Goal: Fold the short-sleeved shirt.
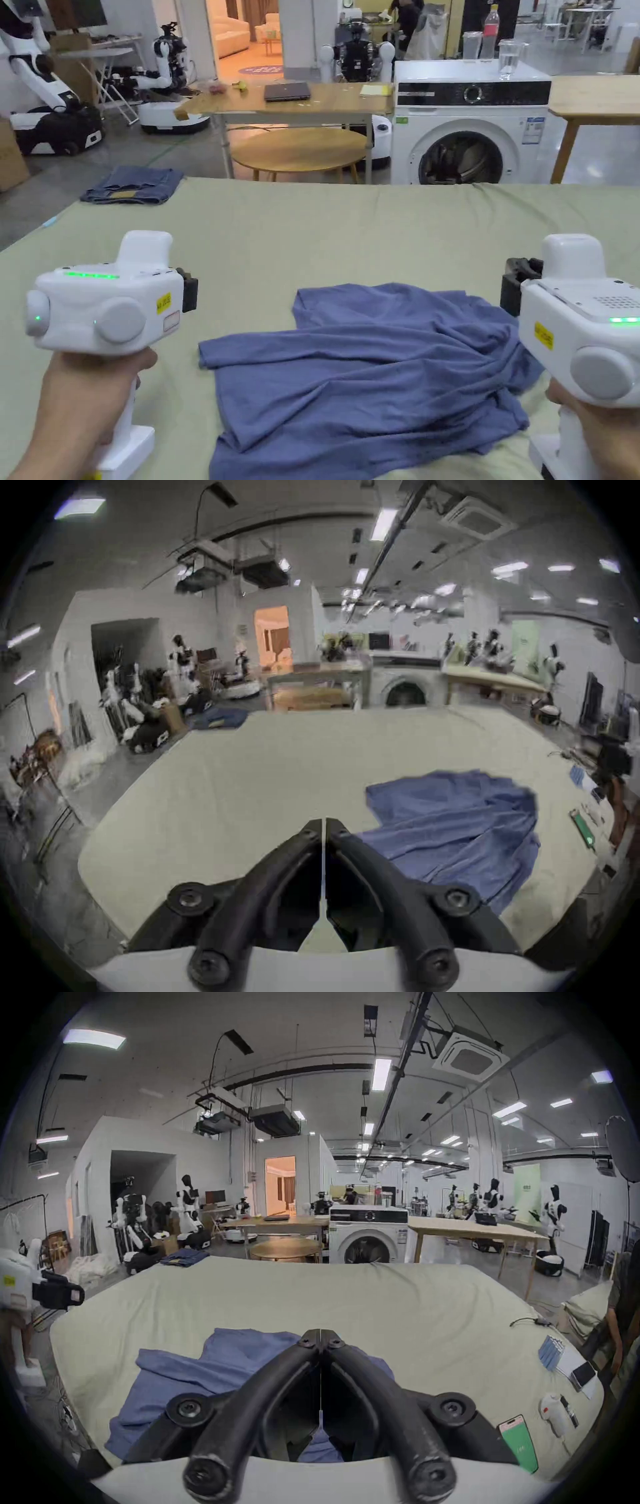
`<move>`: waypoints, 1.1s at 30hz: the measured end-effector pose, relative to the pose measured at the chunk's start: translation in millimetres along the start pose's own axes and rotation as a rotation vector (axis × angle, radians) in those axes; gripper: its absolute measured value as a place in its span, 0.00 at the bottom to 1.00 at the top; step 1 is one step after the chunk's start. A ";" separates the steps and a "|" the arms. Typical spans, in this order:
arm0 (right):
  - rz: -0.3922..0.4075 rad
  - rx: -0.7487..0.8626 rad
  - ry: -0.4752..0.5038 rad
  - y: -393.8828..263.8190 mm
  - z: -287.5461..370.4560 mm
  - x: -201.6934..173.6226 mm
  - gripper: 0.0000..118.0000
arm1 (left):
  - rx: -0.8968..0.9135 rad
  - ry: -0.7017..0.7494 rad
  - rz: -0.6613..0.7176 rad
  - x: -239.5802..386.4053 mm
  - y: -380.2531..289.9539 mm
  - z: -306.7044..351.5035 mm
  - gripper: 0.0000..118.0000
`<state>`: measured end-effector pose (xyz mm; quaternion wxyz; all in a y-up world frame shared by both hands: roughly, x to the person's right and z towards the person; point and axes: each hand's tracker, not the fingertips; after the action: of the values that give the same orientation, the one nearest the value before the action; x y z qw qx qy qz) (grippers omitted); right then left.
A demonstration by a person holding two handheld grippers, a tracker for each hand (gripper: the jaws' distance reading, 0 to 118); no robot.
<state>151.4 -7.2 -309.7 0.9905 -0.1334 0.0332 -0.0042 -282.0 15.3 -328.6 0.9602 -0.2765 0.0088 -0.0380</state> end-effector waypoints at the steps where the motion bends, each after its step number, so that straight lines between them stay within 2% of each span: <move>1: 0.010 -0.003 0.002 -1.2 -2.9 -0.3 0.00 | -0.062 -0.001 0.012 -8.8 -0.8 -14.7 0.00; 4: 0.015 -0.019 -0.001 -6.2 -12.8 2.7 0.00 | -0.198 -0.058 0.105 -23.5 -12.8 -60.2 0.00; 8: 0.010 -0.055 -0.018 -16.2 -29.8 15.0 0.00 | -0.294 -0.033 0.051 -9.7 -33.3 -113.5 0.00; 10: 0.017 -0.075 -0.036 -19.5 -39.9 24.2 0.00 | -0.281 -0.026 0.051 -1.5 -36.5 -132.8 0.00; 11: 0.015 -0.080 -0.043 -20.7 -44.3 29.5 0.00 | -0.277 -0.014 0.043 1.8 -36.4 -143.1 0.12; 13: 0.009 -0.096 -0.069 -23.2 -51.2 42.8 0.00 | -0.315 0.013 0.027 7.8 -36.7 -169.8 0.84; 14: 0.006 -0.108 -0.081 -24.1 -56.5 49.9 0.00 | -0.355 0.000 0.024 4.0 -38.4 -187.7 1.00; 18: -0.011 -0.154 -0.146 -30.6 -77.1 81.3 0.00 | -0.432 0.058 0.006 12.8 -46.9 -226.2 0.98; 21: -0.047 -0.244 -0.188 -37.0 -98.8 108.4 0.00 | -0.483 0.044 0.008 20.9 -55.6 -243.3 0.87; 22: -0.056 -0.277 -0.202 -39.2 -109.0 117.3 0.00 | -0.479 0.032 0.013 23.6 -57.2 -238.9 0.85; 23: -0.061 -0.303 -0.223 -41.4 -119.3 125.4 0.00 | -0.458 0.054 0.012 28.8 -55.2 -232.1 0.79; 24: -0.070 -0.325 -0.237 -43.9 -128.2 133.6 0.00 | -0.455 0.050 0.004 33.0 -51.6 -226.5 0.66; 25: -0.083 -0.359 -0.229 -46.1 -140.0 141.0 0.04 | -0.448 0.040 0.005 37.7 -47.9 -219.9 0.43; 26: -0.092 -0.393 -0.220 -48.5 -151.9 146.3 0.19 | -0.415 0.045 0.021 38.3 -44.4 -212.3 0.08; 27: -0.108 -0.425 -0.201 -51.1 -164.1 150.8 0.41 | -0.401 0.040 0.023 41.7 -41.5 -208.2 0.02; 28: -0.136 -0.464 -0.172 -54.4 -176.0 155.6 0.69 | -0.401 0.037 0.026 44.7 -39.4 -205.7 0.02; 29: -0.156 -0.497 -0.159 -57.6 -187.3 158.3 0.89 | -0.392 0.010 0.033 46.4 -36.6 -203.8 0.02; 30: -0.175 -0.526 -0.161 -60.9 -197.7 160.2 0.89 | -0.405 -0.003 0.031 43.6 -34.7 -204.0 0.02; 32: -0.223 -0.511 -0.145 -66.9 -209.1 163.0 0.97 | -0.368 0.014 0.009 46.3 -27.9 -194.4 0.02; 33: -0.248 -0.533 -0.150 -70.1 -215.7 164.1 0.97 | -0.349 0.020 -0.003 46.8 -23.4 -189.9 0.02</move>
<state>300.8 -134.6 -509.3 0.9121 -0.3918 -0.0565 -0.1063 -244.1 -108.8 -476.9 0.8973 -0.4389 0.0242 -0.0401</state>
